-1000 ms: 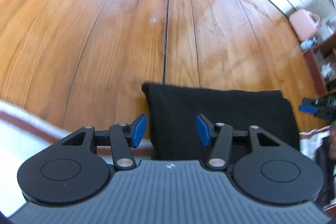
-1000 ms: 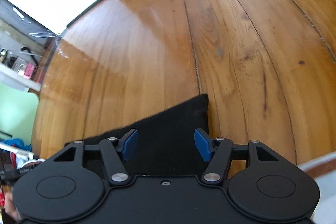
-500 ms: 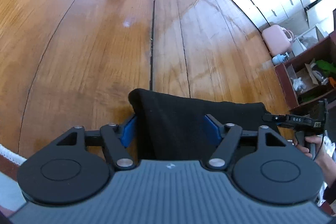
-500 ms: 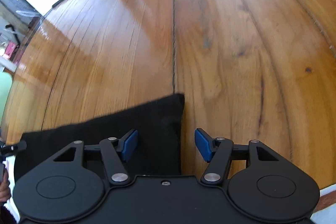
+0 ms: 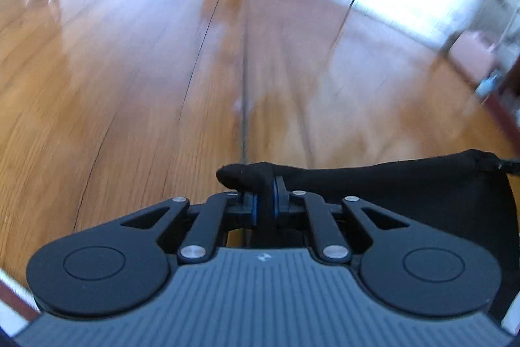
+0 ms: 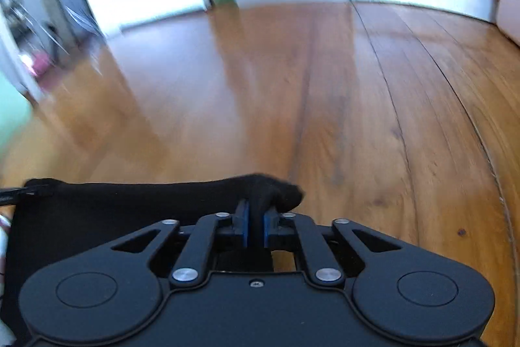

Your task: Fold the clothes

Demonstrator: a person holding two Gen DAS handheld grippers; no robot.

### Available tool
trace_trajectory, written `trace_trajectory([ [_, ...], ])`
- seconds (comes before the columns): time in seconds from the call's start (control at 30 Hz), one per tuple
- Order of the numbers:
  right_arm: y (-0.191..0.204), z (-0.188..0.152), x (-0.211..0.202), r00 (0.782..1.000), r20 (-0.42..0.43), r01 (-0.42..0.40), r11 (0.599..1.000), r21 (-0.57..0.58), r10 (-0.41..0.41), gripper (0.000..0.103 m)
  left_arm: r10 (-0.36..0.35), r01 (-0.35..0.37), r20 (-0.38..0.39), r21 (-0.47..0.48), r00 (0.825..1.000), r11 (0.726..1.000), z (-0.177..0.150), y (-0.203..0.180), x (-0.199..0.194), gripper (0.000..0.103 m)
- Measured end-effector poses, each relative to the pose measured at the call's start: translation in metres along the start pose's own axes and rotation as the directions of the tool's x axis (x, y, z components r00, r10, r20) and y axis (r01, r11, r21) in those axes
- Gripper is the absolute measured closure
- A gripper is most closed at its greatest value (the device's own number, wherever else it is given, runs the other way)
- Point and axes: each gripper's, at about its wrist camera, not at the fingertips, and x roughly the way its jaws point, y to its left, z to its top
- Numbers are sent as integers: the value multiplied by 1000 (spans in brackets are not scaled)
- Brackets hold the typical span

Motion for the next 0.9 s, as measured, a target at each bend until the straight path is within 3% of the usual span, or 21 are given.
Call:
trace_trajectory([
  [0.03, 4, 0, 6, 997, -25, 74, 997, -6, -74, 76, 21, -21, 7, 21, 1000, 1000, -2, 1, -4, 90],
  [0.07, 6, -2, 5, 992, -39, 118, 993, -3, -118, 75, 41, -42, 16, 41, 999, 998, -4, 2, -8, 83],
  [0.13, 7, -10, -12, 995, -20, 97, 994, 50, -96, 71, 57, -57, 46, 14, 997, 998, -2, 10, -25, 67],
  [0.2, 11, -20, -33, 1000, 19, 19, 996, 91, -21, 68, 41, -39, 82, -16, 996, 999, 1, 16, -45, 65],
  [0.27, 20, -37, -54, 995, 48, -85, 993, 82, 82, 64, -63, 66, 83, -35, 995, 997, 3, 18, -64, 68],
  [0.37, 39, -68, -71, 986, 2, -164, 986, -4, 164, 64, -280, 281, 68, 0, 957, 960, -3, 8, -93, 70],
  [0.4, 44, -78, -75, 984, -20, -175, 984, -32, 174, 64, -337, 337, 57, 12, 940, 942, -7, 4, -100, 70],
  [0.47, 46, -102, -78, 989, -63, -141, 987, -81, 136, 64, -364, 364, -28, -15, 931, 931, -17, -4, -100, 70],
  [0.5, 46, -113, -79, 991, -78, -120, 988, -101, 113, 64, -343, 341, -86, -36, 935, 939, -21, -8, -95, 70],
  [0.57, 40, -132, -82, 995, -87, -60, 991, -120, 50, 65, -226, 226, -220, -25, 949, 974, -36, -14, -75, 70],
  [0.6, 36, -141, -84, 996, -88, -40, 992, -122, 29, 65, -126, 137, -279, 23, 952, 990, -44, -18, -68, 70],
  [0.67, 22, -150, -93, 996, -82, -30, 997, -73, 24, 65, 33, 12, -331, 135, 943, 991, -56, -22, -61, 76],
  [0.77, 7, -155, -120, 995, -78, 59, 998, 26, -57, 57, 76, -40, -313, 122, 947, 992, -45, -21, -77, 75],
  [0.83, -8, -165, -139, 999, -52, 17, 991, 133, -10, 52, 78, -49, -248, 125, 966, 991, -41, -21, -93, 74],
  [0.9, -23, -174, -149, 996, -38, -68, 956, 285, 82, 41, -28, 49, -227, 89, 974, 995, -38, -26, -105, 74],
])
